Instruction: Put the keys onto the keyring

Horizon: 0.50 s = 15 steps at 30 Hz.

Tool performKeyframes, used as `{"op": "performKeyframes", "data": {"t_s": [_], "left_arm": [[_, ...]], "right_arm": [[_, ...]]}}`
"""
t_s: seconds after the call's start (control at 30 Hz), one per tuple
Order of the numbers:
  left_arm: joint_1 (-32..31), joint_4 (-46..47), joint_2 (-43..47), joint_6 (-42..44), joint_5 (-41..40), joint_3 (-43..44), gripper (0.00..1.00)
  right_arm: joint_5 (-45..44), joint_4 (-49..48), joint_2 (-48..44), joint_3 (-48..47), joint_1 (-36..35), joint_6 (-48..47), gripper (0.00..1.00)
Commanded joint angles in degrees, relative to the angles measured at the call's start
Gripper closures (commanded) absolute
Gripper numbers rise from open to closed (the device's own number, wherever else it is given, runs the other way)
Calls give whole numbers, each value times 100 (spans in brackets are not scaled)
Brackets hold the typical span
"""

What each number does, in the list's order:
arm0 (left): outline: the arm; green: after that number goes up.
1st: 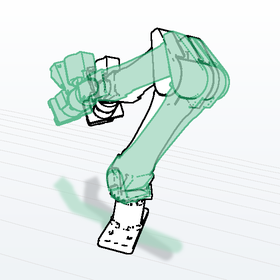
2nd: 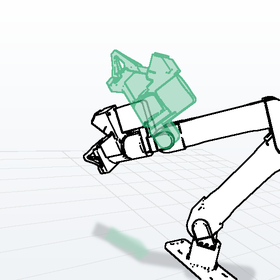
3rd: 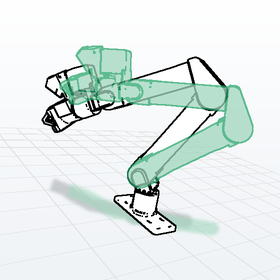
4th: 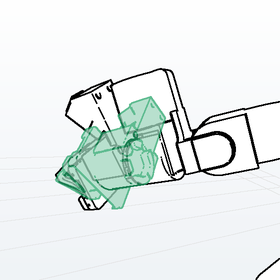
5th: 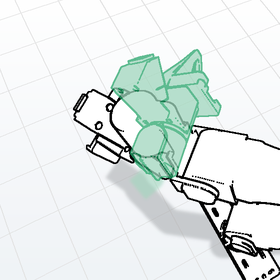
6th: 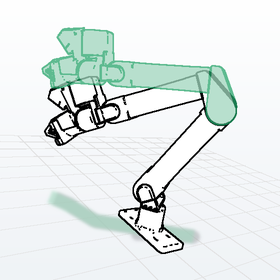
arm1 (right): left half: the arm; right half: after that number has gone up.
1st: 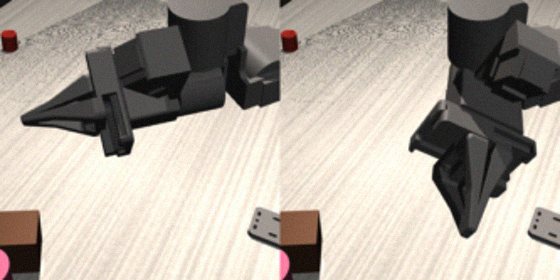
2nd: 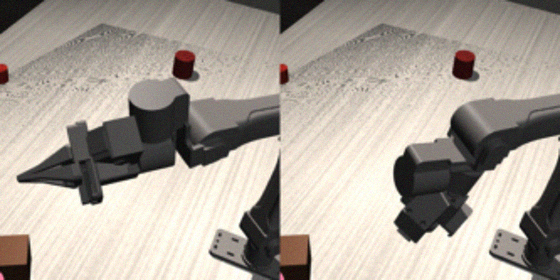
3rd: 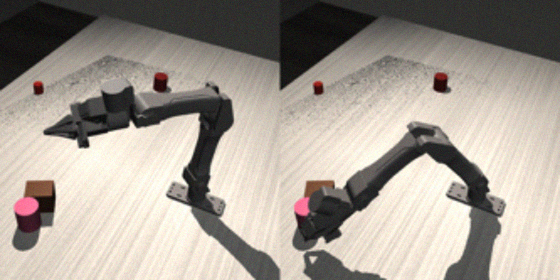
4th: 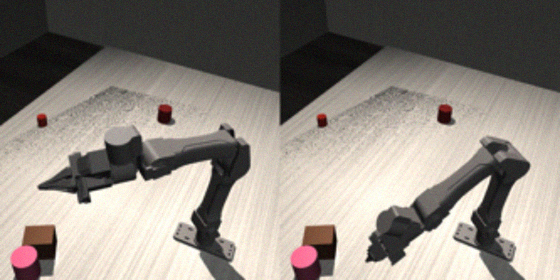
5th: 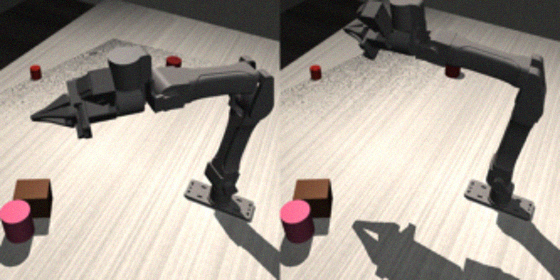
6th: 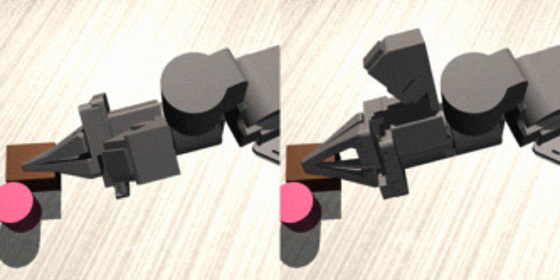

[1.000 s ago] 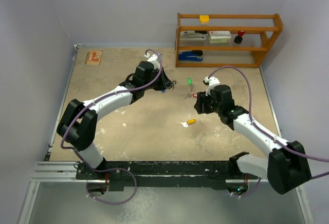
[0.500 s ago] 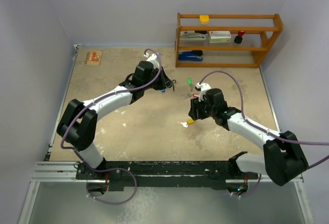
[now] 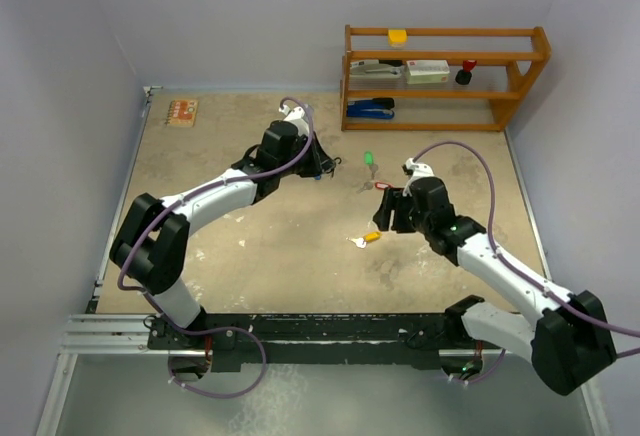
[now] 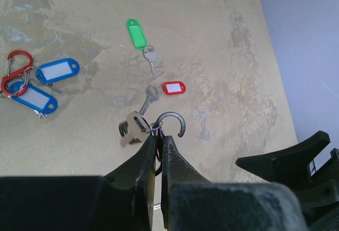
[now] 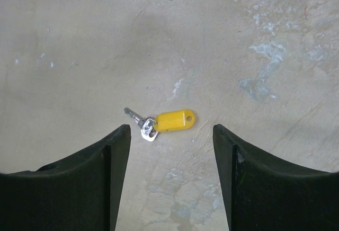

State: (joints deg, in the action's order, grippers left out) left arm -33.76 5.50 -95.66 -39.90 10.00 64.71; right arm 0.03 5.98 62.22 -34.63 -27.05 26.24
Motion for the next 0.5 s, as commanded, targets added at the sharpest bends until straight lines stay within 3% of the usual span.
{"op": "performKeyframes", "data": {"t_s": [0.0, 0.13, 0.47], "left_arm": [[53, 307, 307, -22, 16, -51, 100], [54, 388, 306, -60, 41, -81, 100], [62, 356, 344, -44, 45, -128, 100]], "right_arm": [[-245, 274, -375, 186, -20, 755, 33], [-88, 329, -475, 366, -20, 996, 33], [526, -610, -176, 952, -19, 1676, 33]]}}
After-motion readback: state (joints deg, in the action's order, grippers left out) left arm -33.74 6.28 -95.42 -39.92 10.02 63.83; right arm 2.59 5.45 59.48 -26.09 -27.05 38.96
